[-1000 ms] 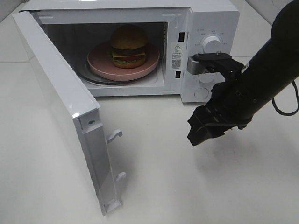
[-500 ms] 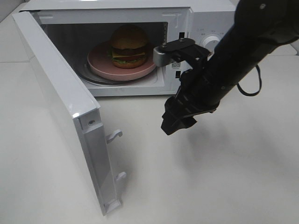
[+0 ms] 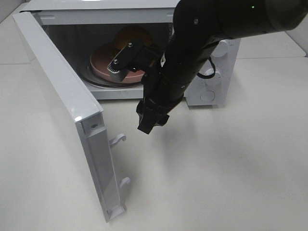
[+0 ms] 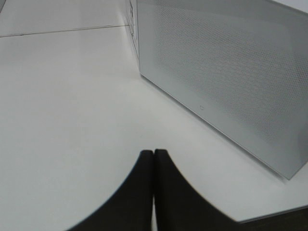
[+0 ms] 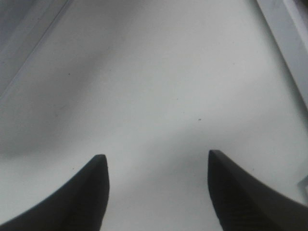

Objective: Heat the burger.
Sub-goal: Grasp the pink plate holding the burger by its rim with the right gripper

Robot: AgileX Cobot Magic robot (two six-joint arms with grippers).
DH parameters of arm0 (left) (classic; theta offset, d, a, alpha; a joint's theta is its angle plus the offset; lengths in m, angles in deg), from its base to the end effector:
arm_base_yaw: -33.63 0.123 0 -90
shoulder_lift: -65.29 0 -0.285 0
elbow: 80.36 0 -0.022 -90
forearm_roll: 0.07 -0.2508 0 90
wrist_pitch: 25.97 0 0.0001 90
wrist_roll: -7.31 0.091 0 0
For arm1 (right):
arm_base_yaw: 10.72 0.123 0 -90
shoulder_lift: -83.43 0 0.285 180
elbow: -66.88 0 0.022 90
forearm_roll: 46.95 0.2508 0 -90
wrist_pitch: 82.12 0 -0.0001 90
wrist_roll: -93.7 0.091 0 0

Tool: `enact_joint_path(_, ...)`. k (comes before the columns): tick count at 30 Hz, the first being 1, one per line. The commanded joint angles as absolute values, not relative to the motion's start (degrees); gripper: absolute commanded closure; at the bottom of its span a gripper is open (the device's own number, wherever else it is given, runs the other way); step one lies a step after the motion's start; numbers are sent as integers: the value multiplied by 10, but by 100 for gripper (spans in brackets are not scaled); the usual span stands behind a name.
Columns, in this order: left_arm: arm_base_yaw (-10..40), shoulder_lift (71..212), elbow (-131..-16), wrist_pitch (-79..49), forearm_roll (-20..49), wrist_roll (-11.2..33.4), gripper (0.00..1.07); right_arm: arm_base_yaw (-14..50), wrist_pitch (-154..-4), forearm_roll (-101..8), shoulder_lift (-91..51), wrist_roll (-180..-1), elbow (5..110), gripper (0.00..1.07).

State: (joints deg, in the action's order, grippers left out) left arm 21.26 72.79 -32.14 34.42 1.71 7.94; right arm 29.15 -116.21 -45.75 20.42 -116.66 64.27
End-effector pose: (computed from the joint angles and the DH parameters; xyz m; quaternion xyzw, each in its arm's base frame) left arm -0.0065 -0.0011 0.2795 0.0967 0.8429 -0.0695 0.5247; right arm 0.3052 0.2563 0.1906 -0.5543 0.8006 0.0265 0.2262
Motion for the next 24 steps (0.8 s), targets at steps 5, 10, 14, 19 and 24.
enact_joint_path(5, 212, 725, -320, 337, 18, 81, 106, 324, -1148, -541, 234, -1171, 700, 50)
enact_joint_path(10, 212, 725, -320, 337, 18, 81, 106, 341, -1150, -594, 263, -1158, 750, 50)
enact_joint_path(14, 212, 725, -320, 337, 18, 81, 106, 349, -1151, -632, 280, -1140, 777, 50)
enact_joint_path(19, 212, 725, -320, 337, 18, 81, 106, 353, -1149, -692, 311, -1094, 812, 48)
enact_joint_path(24, 212, 725, -320, 337, 18, 81, 106, 353, -1151, -738, 334, -1067, 833, 45)
